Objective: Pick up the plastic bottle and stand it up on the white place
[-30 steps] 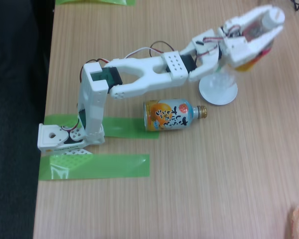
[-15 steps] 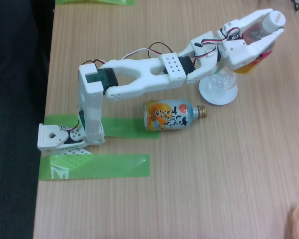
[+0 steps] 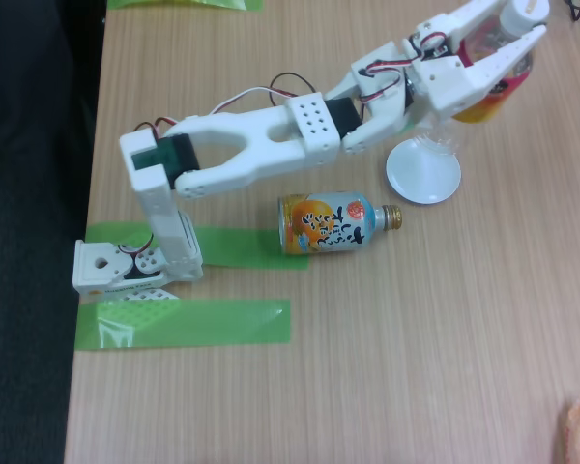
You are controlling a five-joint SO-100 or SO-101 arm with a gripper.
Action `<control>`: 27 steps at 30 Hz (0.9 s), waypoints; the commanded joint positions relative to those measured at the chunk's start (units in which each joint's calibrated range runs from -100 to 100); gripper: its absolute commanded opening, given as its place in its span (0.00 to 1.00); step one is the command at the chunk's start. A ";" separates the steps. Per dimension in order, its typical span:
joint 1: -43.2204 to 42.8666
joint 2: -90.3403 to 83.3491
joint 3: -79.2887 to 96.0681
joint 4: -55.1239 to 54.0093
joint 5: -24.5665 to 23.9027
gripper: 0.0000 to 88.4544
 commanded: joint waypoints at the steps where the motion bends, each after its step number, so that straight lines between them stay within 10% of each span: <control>1: -0.32 -7.18 1.48 -0.64 -0.27 0.08; 27: -0.62 -15.24 19.95 -1.33 -0.27 0.08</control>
